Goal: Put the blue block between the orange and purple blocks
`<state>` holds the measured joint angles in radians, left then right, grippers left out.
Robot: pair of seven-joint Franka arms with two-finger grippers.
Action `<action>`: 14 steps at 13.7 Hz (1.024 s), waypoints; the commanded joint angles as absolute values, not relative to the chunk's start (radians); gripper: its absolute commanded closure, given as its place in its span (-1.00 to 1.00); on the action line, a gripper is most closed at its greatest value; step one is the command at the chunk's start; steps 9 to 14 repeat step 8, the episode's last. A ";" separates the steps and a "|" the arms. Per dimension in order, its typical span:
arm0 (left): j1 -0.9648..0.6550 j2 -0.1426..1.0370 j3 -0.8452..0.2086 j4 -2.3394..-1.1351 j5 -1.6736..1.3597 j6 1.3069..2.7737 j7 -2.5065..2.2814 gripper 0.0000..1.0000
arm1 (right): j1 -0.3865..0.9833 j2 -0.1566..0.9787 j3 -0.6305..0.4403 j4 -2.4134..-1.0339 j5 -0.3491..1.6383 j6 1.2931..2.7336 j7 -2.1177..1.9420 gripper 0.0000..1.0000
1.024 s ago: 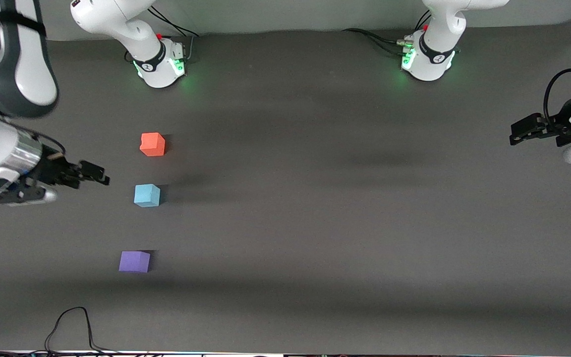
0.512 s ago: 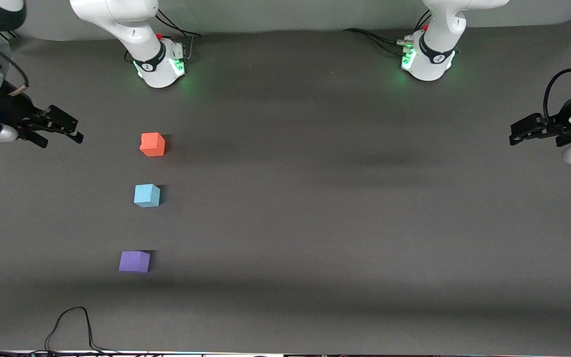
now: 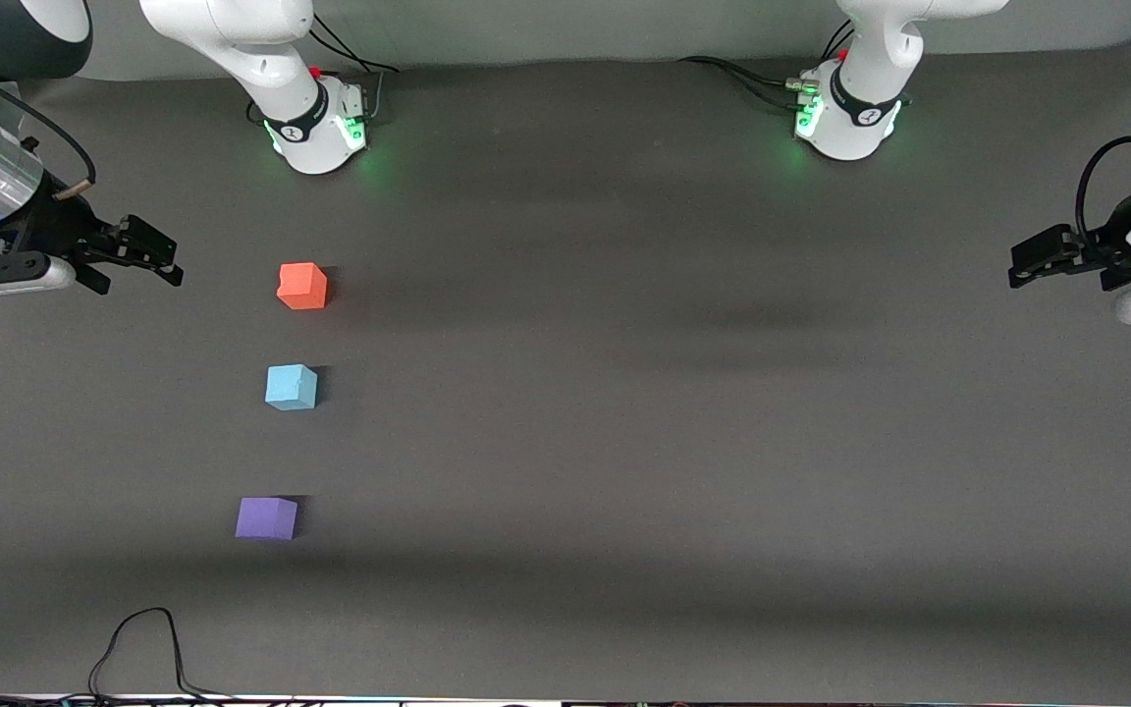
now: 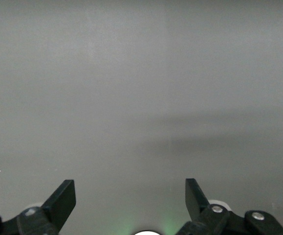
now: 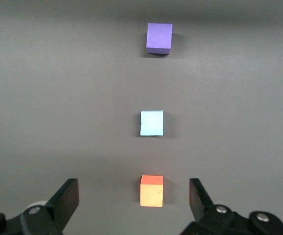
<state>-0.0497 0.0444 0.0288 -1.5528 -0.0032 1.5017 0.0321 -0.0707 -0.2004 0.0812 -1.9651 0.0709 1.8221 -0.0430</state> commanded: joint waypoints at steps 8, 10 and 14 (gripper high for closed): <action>-0.061 0.025 0.037 -1.575 -0.002 1.519 0.029 -1.00 | -0.077 -0.061 0.092 -1.839 0.043 1.761 -0.031 -1.00; -0.061 0.025 0.037 -1.575 -0.002 1.519 0.029 -1.00 | -0.077 -0.061 0.092 -1.839 0.043 1.761 -0.031 -1.00; -0.061 0.025 0.037 -1.575 -0.002 1.519 0.029 -1.00 | -0.077 -0.061 0.092 -1.839 0.043 1.761 -0.031 -1.00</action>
